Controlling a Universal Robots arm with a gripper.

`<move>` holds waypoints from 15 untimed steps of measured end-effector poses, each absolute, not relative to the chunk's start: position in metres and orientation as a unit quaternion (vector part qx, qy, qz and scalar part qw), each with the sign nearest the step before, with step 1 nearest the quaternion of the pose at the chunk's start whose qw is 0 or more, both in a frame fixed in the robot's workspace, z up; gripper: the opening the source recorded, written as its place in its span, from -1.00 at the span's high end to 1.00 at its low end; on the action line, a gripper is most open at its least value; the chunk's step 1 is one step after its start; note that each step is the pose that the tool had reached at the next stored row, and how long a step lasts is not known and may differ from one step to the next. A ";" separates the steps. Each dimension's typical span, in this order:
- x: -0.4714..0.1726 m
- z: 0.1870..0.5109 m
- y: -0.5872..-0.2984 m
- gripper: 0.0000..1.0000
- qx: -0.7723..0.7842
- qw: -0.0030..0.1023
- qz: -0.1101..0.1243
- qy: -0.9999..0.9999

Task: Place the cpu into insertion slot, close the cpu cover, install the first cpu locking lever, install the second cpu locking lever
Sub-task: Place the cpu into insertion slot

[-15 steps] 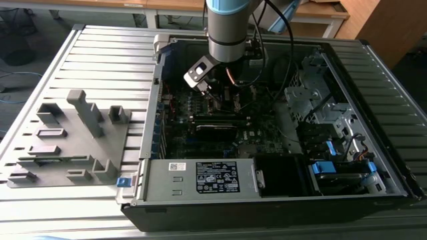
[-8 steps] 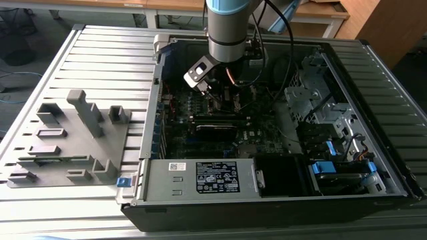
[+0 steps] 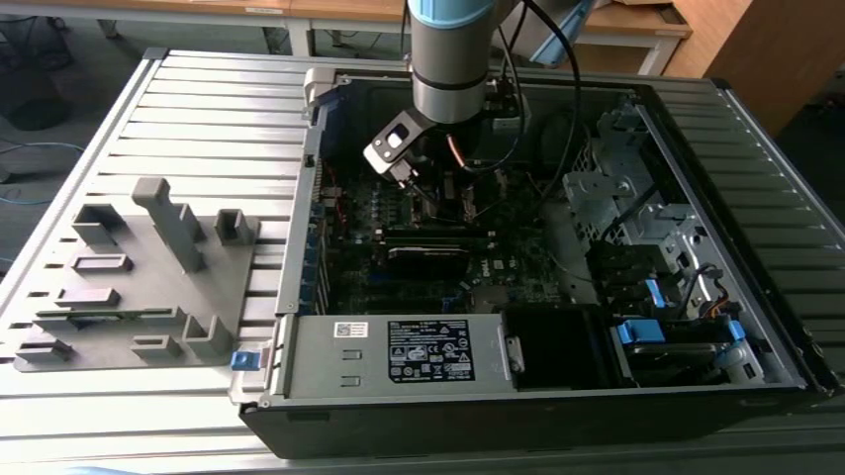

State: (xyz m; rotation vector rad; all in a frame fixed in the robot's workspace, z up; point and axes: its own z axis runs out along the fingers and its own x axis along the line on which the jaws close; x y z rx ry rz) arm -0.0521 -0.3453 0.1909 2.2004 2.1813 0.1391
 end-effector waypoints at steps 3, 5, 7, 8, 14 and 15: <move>-0.052 0.191 -0.345 -0.08 0.709 0.020 0.045 0.703; -0.052 0.191 -0.345 -0.08 0.709 0.020 0.045 0.703; -0.052 0.191 -0.345 -0.08 0.709 0.020 0.045 0.703; -0.052 0.191 -0.345 -0.08 0.709 0.020 0.045 0.703; -0.052 0.191 -0.345 -0.08 0.709 0.020 0.045 0.703; -0.052 0.191 -0.345 -0.08 0.709 0.020 0.045 0.703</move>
